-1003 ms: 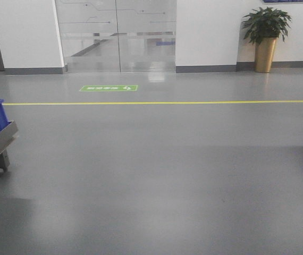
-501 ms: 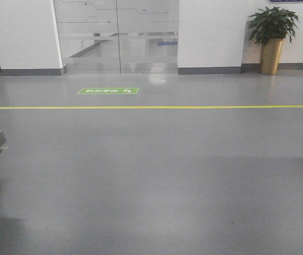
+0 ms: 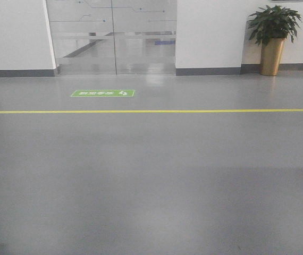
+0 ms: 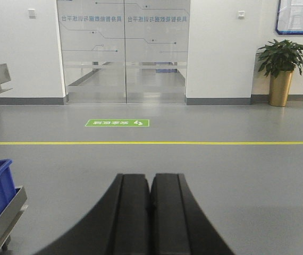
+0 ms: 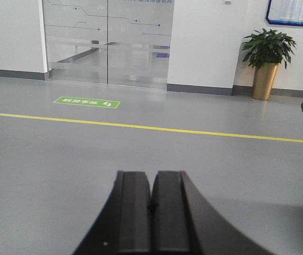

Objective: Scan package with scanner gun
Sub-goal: 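Drive the base forward along the aisle toward the red table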

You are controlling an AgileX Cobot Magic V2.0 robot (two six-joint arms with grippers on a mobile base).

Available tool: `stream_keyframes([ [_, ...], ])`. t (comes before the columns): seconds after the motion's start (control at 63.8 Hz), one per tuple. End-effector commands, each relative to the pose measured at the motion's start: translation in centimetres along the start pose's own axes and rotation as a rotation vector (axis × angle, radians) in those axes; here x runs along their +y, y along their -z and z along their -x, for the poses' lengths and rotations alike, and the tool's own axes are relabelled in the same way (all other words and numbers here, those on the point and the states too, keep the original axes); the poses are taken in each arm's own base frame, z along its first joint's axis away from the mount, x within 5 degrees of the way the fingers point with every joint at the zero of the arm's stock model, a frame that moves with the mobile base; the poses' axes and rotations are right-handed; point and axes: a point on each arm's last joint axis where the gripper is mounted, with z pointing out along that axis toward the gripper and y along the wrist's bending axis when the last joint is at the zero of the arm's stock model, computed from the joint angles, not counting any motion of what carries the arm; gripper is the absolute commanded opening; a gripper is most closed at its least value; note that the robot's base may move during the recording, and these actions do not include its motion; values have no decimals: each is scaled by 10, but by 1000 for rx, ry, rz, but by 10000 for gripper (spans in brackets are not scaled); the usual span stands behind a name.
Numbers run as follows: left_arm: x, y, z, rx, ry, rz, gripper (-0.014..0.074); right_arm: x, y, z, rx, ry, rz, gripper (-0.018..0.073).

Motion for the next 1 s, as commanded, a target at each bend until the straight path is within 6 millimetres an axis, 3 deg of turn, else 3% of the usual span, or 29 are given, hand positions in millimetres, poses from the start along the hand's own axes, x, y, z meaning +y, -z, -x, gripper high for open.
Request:
stream_keyframes([
  [0.0, 0, 0, 3, -27, 4, 3, -111, 0, 0, 2, -19, -3, -5, -168],
  [0.987, 0, 0, 3, -27, 4, 3, -111, 0, 0, 2, -19, -3, -5, -168],
])
